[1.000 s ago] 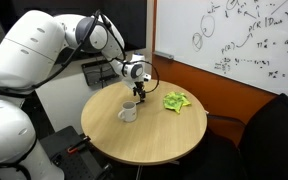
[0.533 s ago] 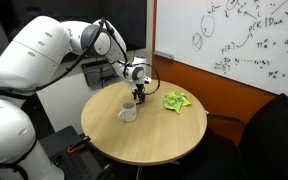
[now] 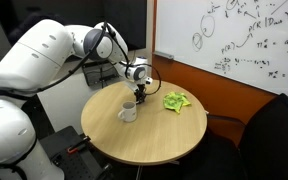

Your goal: Put the pen inside the mug

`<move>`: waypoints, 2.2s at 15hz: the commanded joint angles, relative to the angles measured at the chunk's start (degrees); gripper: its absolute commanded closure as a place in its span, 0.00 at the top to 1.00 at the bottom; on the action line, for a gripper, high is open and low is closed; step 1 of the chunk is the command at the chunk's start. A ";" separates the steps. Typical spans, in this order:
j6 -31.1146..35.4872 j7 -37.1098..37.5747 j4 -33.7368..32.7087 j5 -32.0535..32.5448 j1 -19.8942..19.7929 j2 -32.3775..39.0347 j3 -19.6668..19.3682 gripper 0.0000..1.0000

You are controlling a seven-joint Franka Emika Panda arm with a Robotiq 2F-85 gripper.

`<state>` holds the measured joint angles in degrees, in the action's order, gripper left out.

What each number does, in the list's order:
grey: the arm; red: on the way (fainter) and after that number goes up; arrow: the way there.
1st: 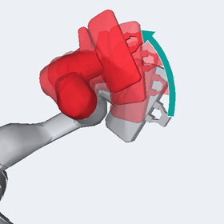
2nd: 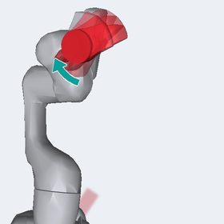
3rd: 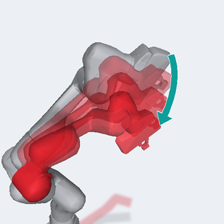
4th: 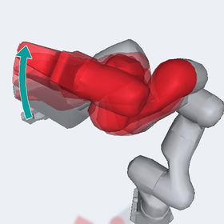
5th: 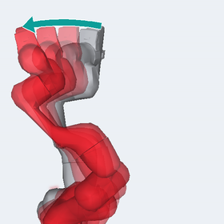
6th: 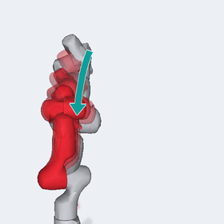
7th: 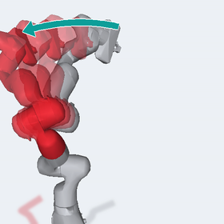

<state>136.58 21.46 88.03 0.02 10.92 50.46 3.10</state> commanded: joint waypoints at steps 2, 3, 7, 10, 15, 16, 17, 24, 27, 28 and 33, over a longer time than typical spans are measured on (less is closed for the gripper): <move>-2.76 -0.50 -1.67 -1.14 0.94 0.08 -0.94 0.01; -2.92 -0.35 -1.60 -1.07 0.96 0.07 -1.09 0.03; -2.98 -0.19 -0.99 -0.78 1.20 -0.47 -1.41 0.05; -0.90 5.91 1.40 1.06 4.49 -2.92 -4.66 0.05; -2.49 24.18 3.98 8.13 13.99 -8.08 -14.15 0.05; -3.48 27.88 4.31 10.09 15.70 -9.04 -15.68 0.05; -3.97 31.81 4.73 12.40 17.17 -10.08 -16.95 0.05; -13.04 59.04 6.05 31.60 22.16 -13.60 -20.08 0.05; -19.72 69.91 5.93 39.05 22.88 -13.57 -18.92 0.05; -22.42 73.42 5.85 41.17 23.20 -13.61 -18.38 0.05; -39.38 87.94 4.88 47.43 23.35 -14.12 -13.67 0.05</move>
<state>105.44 102.42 92.71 44.40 34.55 37.68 -13.05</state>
